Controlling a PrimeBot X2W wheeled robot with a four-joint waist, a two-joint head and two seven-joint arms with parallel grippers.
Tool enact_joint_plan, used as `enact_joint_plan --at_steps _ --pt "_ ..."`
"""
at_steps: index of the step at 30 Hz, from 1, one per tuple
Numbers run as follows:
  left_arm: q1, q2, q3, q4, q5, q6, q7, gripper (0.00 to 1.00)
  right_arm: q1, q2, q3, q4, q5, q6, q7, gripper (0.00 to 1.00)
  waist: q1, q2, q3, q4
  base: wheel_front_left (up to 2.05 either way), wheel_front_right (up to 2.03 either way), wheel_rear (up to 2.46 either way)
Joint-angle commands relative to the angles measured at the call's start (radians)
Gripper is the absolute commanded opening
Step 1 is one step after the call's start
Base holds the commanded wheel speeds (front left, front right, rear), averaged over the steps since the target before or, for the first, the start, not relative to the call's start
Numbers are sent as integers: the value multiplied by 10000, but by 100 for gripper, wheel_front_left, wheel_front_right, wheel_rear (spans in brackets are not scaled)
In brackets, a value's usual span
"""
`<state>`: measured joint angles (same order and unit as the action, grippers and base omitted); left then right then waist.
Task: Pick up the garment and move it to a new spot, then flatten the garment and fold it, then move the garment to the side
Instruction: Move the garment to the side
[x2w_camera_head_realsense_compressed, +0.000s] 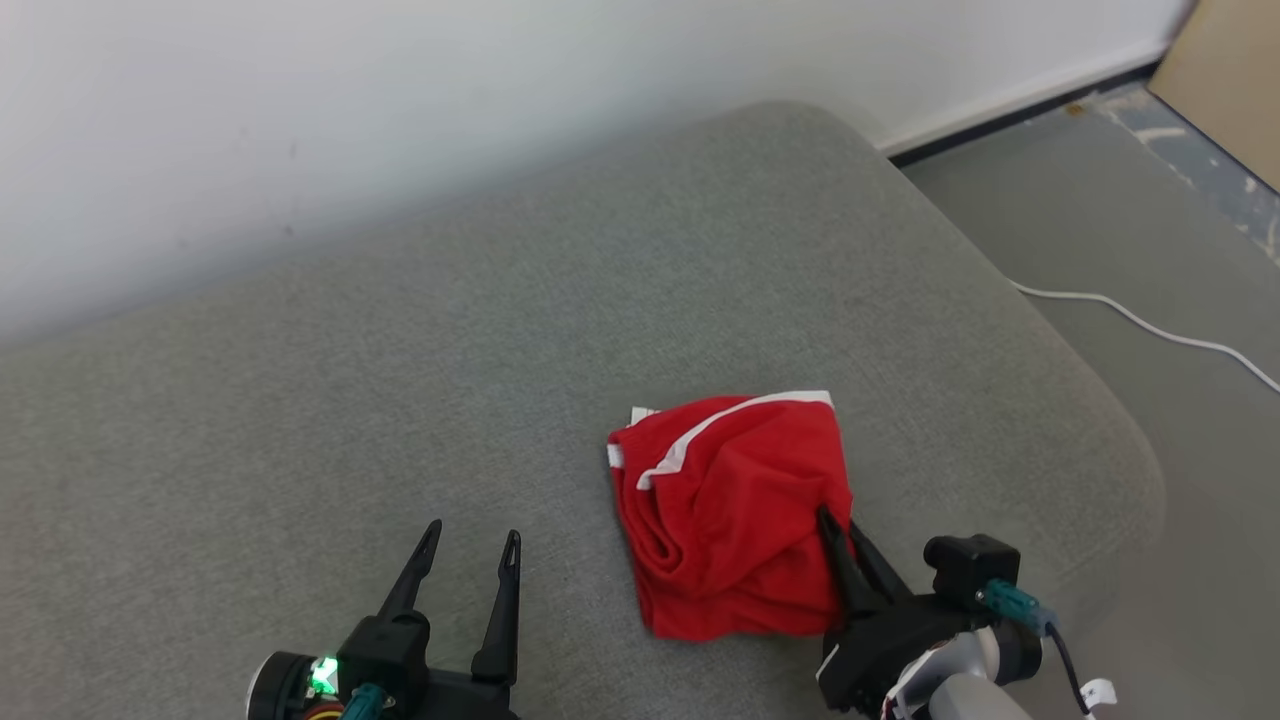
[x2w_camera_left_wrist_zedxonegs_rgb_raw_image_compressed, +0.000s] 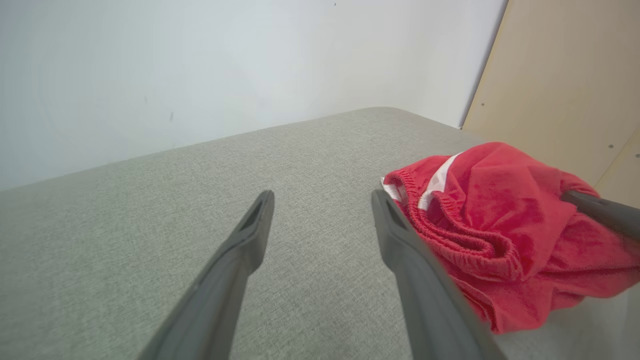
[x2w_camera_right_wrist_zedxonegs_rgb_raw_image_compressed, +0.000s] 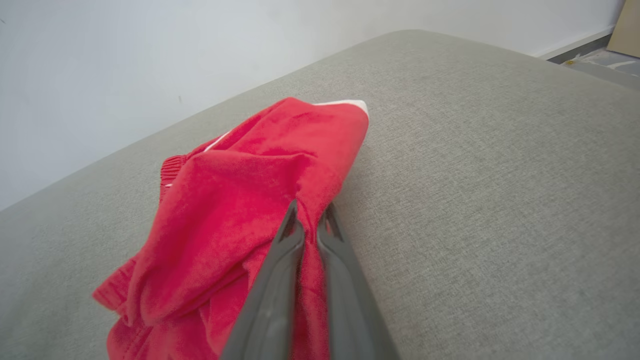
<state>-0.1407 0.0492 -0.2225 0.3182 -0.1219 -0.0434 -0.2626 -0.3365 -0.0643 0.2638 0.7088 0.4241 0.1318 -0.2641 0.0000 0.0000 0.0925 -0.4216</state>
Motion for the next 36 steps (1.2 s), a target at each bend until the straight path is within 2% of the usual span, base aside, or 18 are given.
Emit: enact_joint_plan --at_steps 1,8,14,19,27,32,33,36 --pt "-118 27 8 48 -24 17 -33 100 -176 -30 -27 -67 43 -19 0 0 0 0 442 -299 0 0 0" --pt "-540 27 -204 -39 182 -73 -33 100 -646 -433 -238 -181 -202 -19 0 0 0 0 1123 438 0 0 0" --pt "-867 27 -196 -136 589 -75 -33 100 -1573 -1134 -642 -108 -523 -19 0 0 0 0 1987 1160 0 0 0" --pt "-1302 34 -160 -265 884 -162 -33 100 -2516 -1877 -1137 419 -958 -19 2 0 0 0 2757 1734 0 0 0" --pt "-1787 172 -273 -712 1233 -95 -33 100 -3835 -2873 -3201 1668 -1852 -19 -1 0 0 0 3576 2409 0 0 0" --pt "-1907 332 -327 -877 1330 -12 -33 100 -4291 -3268 -4950 2158 -2994 -19 -1 0 0 0 3790 2601 0 0 0" --pt "-1907 332 -327 -877 1330 -12 -33 100 -4291 -3268 -4950 2158 -2994 -19 -1 0 0 0 3790 2601 0 0 0" --pt "-1907 402 -336 -927 1314 39 -33 100 -4427 -3342 -5938 2097 -3784 -19 0 0 0 0 3827 2668 0 0 0"
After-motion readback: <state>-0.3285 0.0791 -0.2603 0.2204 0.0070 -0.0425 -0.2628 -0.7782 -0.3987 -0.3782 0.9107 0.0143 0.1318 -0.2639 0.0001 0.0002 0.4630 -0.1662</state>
